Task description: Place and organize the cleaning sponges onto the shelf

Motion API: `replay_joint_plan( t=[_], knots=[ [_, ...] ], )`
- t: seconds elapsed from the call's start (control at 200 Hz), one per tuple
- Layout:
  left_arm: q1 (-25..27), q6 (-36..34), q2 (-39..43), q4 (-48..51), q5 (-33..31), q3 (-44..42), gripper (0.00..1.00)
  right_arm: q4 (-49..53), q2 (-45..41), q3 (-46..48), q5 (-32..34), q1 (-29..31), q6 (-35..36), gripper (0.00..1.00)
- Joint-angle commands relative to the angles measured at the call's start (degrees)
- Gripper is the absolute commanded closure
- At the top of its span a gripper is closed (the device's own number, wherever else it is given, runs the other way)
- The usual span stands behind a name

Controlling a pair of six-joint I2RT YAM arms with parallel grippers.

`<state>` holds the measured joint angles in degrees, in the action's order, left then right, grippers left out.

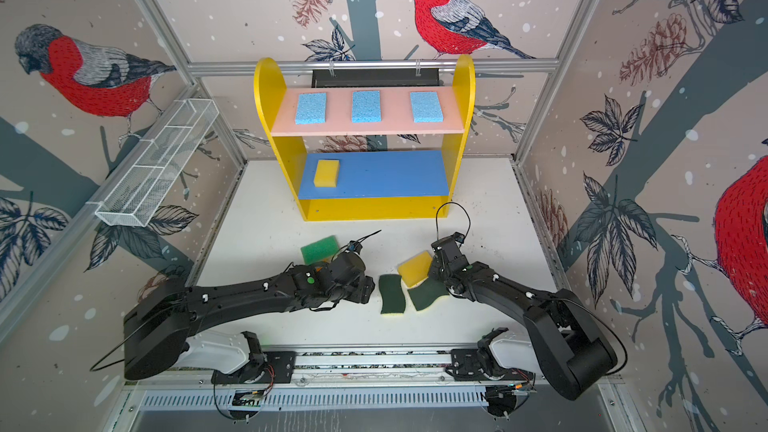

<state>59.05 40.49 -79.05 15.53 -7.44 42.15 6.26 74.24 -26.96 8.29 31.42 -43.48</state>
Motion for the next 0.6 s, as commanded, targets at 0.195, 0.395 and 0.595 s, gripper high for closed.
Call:
replay_joint_plan(
  t=[0.195, 0.395, 0.595],
  knots=[
    [0.0, 0.4, 2.2, -1.7, 3.6, -2.2, 0.22, -5.2, 5.8, -3.9, -2.3, 1.3, 1.7, 0.94],
    [1.1, -0.3, 2.6, -4.5, 8.2, -3.3, 0.19, -6.3, 9.0, -7.0, -2.4, 2.0, 2.6, 0.94],
    [4.2, 1.9, 1.2, -3.5, 6.4, -2.0, 0.16, -6.3, 9.5, -9.4, -2.3, 2.0, 5.1, 0.94]
  ],
)
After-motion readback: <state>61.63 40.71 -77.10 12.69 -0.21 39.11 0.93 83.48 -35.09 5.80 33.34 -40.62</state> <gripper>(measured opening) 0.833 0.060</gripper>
